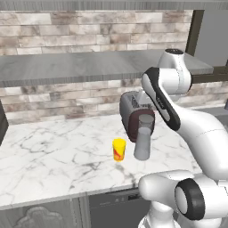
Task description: Place the pitcher and cup on the dining counter for serving.
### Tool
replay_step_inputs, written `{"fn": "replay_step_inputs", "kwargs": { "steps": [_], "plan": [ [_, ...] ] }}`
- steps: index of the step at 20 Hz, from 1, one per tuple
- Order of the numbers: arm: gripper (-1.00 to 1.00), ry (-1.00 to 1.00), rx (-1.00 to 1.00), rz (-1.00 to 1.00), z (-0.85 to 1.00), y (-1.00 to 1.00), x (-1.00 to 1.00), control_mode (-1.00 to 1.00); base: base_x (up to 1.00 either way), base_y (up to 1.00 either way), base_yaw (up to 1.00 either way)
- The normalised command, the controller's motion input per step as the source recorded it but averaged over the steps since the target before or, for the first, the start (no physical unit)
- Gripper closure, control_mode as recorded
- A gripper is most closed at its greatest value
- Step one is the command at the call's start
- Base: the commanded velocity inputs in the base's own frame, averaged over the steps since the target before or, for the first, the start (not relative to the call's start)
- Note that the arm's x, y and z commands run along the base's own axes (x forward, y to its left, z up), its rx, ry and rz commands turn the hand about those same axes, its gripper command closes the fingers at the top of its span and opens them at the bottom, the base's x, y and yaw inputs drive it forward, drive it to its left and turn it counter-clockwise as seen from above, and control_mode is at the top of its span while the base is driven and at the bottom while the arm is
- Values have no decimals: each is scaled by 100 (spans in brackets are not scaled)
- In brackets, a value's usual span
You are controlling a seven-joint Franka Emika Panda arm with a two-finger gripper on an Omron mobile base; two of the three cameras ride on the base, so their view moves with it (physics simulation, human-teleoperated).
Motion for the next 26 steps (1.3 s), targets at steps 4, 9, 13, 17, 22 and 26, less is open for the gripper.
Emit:
{"fn": "replay_step_inputs", "kwargs": {
  "steps": [4, 9, 13, 17, 22, 26],
  "plan": [
    [-100, 0, 0, 0, 0, 2, -1, -100, 0, 0, 0],
    [-100, 11, 0, 0, -39, 10, -20, -100, 0, 0, 0],
    [-100, 27, 0, 0, -63, 19, -34, -100, 0, 0, 0],
    [-100, 25, -3, -1, -88, 21, -15, -100, 0, 0, 0],
    [-100, 12, -1, -7, -70, 7, 8, -100, 0, 0, 0],
    [-100, 0, -7, -12, -31, 0, 40, -100, 0, 0, 0]
  ]
}}
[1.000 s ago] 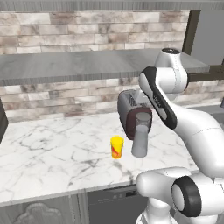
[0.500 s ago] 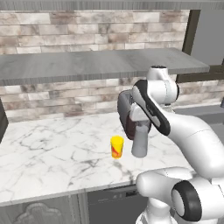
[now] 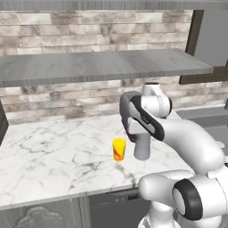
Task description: Place the pitcher and cup on the dining counter for serving.
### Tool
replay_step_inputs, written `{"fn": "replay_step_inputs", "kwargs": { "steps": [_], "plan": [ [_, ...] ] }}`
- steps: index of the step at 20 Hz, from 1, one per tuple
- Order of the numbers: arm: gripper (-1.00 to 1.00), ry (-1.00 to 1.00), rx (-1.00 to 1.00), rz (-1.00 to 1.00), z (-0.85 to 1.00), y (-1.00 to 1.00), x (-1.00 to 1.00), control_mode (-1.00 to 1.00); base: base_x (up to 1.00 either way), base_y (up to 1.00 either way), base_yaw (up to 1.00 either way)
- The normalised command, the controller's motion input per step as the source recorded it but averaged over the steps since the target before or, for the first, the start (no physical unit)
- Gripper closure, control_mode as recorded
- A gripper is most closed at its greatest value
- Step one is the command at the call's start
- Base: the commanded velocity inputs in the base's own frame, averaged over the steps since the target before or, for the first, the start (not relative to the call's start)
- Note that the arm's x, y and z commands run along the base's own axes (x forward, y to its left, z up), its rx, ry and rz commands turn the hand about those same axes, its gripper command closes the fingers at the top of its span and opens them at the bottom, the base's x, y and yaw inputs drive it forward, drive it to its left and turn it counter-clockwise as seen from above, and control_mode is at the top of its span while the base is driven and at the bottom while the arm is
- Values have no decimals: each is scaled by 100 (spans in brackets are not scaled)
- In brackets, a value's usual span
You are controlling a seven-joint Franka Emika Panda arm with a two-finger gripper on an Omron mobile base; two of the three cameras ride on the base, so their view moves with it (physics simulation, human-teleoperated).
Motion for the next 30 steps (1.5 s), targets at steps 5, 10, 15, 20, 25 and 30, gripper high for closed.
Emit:
{"fn": "replay_step_inputs", "kwargs": {
  "steps": [5, 10, 15, 20, 25, 30],
  "plan": [
    [-100, -2, -6, -7, -12, 0, 42, -100, 0, 0, 0],
    [-100, 0, -4, -2, -19, 0, 30, -100, 0, 0, 0],
    [100, -1, -1, -1, -28, 0, 16, -100, 0, 0, 0],
    [100, 0, 0, 0, -1, 0, 0, -100, 0, 0, 0],
    [100, 0, 0, 0, 0, 0, 0, -100, 0, 0, 0],
    [100, -10, 0, 0, 7, 0, -6, -100, 0, 0, 0]
  ]
}}
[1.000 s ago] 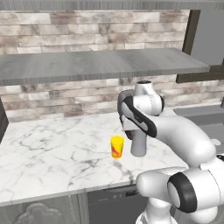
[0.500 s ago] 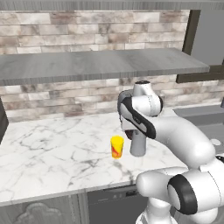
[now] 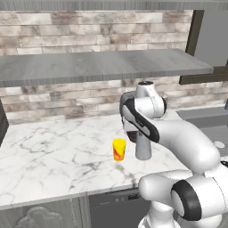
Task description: Place the pitcher and cup on the dining counter for serving.
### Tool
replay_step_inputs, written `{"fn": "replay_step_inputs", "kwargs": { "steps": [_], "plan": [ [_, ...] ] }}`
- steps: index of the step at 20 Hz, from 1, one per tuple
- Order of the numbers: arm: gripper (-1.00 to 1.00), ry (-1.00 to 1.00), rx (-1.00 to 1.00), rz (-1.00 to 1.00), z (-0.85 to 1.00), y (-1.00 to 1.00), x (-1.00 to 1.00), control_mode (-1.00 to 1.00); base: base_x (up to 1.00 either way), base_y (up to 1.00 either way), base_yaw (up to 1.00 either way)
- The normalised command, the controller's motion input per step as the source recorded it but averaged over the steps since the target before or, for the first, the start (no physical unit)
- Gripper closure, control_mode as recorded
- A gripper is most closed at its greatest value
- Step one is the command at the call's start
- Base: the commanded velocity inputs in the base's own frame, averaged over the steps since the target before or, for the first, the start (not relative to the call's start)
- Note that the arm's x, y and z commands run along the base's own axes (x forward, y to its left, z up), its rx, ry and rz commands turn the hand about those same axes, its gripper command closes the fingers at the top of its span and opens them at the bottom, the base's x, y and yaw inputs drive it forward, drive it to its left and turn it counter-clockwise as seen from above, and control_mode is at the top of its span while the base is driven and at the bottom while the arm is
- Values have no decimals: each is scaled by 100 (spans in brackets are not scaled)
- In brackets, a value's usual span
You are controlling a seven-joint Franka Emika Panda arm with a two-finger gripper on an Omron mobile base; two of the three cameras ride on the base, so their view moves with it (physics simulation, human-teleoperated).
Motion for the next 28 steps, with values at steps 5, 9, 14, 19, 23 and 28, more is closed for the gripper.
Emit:
{"fn": "replay_step_inputs", "kwargs": {
  "steps": [5, 9, 14, 19, 23, 28],
  "plan": [
    [100, -29, 0, 0, 43, 0, -45, -100, 0, 0, 0],
    [100, -43, -5, 1, 75, 0, -70, -100, 0, 0, 0],
    [100, -60, -6, 3, 79, 0, -76, -100, 0, 0, 0],
    [100, -73, -1, 5, 68, 0, -78, -100, 0, 0, 0],
    [100, -75, 0, 6, 46, 0, -78, -100, 0, 0, 0],
    [100, -46, 0, 1, 29, -6, -50, -100, 0, 0, 0]
  ]
}}
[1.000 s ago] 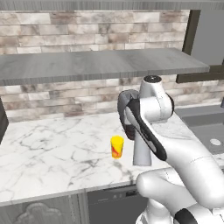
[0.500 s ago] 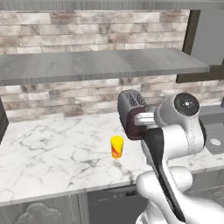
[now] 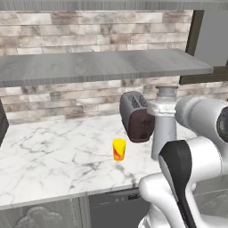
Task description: Place the pitcher and cup on the dining counter for serving.
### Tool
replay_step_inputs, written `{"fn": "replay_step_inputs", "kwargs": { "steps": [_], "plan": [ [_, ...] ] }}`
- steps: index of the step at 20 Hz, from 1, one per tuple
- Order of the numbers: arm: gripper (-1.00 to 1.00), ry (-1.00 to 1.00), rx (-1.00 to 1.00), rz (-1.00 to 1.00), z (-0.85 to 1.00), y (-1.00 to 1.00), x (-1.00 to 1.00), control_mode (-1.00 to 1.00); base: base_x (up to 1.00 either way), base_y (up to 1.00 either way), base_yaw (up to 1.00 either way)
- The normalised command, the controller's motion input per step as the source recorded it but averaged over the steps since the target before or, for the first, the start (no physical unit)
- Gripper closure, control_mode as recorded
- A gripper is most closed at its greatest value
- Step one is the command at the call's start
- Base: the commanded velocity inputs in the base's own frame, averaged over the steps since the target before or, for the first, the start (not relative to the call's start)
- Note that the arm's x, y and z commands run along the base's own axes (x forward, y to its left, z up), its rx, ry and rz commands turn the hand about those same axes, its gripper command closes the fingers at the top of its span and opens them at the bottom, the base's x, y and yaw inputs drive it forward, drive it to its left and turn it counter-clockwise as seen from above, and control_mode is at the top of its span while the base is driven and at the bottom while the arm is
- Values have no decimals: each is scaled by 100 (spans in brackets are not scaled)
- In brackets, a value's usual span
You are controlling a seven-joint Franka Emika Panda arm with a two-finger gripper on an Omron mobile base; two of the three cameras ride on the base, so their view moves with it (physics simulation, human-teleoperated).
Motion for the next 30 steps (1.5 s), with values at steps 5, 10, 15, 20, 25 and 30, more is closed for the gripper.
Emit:
{"fn": "replay_step_inputs", "kwargs": {
  "steps": [5, 10, 15, 20, 25, 30],
  "plan": [
    [100, -4, 0, 0, 3, -1, -5, -100, 0, 0, 0],
    [100, 0, 0, 0, 0, 0, 0, -100, 0, 0, 0],
    [100, 0, 0, 1, 0, 0, 0, -100, 0, 0, 0],
    [100, 0, 0, 0, 0, 0, 0, 100, -25, -7, 36],
    [100, 0, 0, 0, 0, 0, 0, 100, -50, -6, 88],
    [100, 0, 0, 0, 0, 0, 0, 100, -16, 0, 100]
  ]
}}
